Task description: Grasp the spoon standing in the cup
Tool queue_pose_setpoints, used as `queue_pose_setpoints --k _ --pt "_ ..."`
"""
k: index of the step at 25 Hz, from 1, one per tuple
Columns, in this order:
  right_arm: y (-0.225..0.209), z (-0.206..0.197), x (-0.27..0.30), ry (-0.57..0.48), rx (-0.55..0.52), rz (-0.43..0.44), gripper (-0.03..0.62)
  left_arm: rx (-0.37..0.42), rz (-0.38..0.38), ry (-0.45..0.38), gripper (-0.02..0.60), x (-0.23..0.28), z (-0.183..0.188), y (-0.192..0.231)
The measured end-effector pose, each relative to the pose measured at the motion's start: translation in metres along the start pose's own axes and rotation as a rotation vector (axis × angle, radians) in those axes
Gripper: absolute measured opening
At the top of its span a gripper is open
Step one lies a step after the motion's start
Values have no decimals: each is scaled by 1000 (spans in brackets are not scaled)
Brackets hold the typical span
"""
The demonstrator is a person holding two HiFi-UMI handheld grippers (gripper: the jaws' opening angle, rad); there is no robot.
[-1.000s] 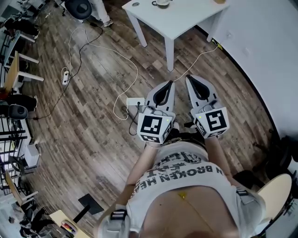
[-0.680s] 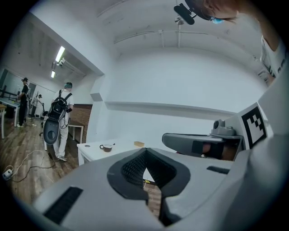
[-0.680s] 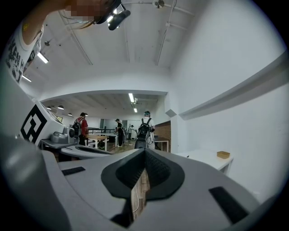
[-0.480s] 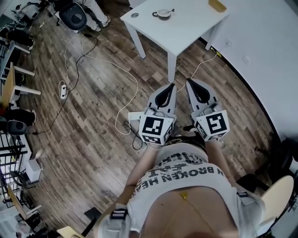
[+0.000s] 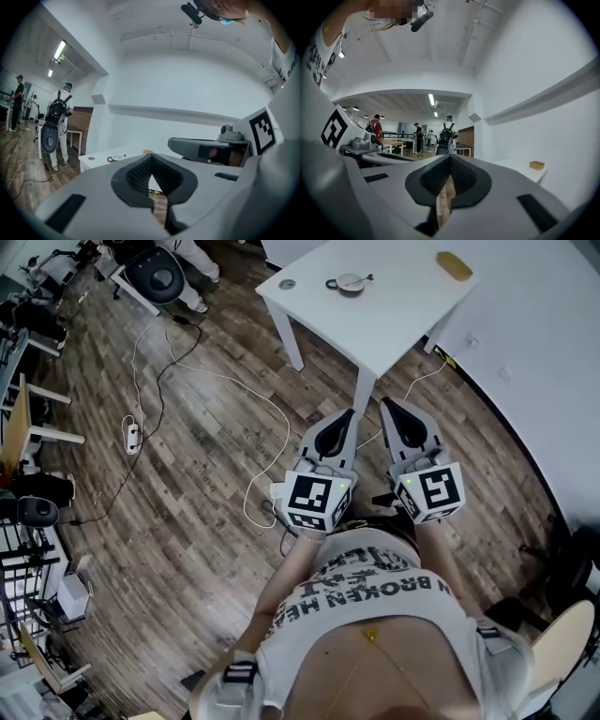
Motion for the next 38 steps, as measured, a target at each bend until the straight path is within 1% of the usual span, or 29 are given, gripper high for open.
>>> queue_pose_setpoints --k 8,12,16,21,24,27,33,38 --pt "3 -16 37 25 5 -33 7 -12 -7 19 -2 13 -4 46" --pt "-11 -22 55 39 13 -51 6 -25 -12 25 -2 32 -5 63" --pt "-29 -31 87 47 20 -50 6 -27 0 22 -2 58 -5 86" --pt "-60 -35 146 21 15 -3 6 -18 23 20 -2 106 -1 119" --pt "-87 -33 182 6 9 24 6 3 31 22 -2 142 5 137" --pt "-114 -35 211 9 13 43 6 5 48 20 -2 177 10 153" --pt "-165 -42 250 10 24 53 6 12 68 28 -2 231 10 171" --pt "-187 -47 270 13 27 78 6 0 93 36 -2 256 5 180"
Point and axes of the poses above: the fingertips, and each gripper's own axes: x forward along the fingers, y to its left, z out of its top, the point moved 7 cm from there along -x, backward along the fingers, and after that the axes turned 9 degrees about -y, right-handed, at the moved point
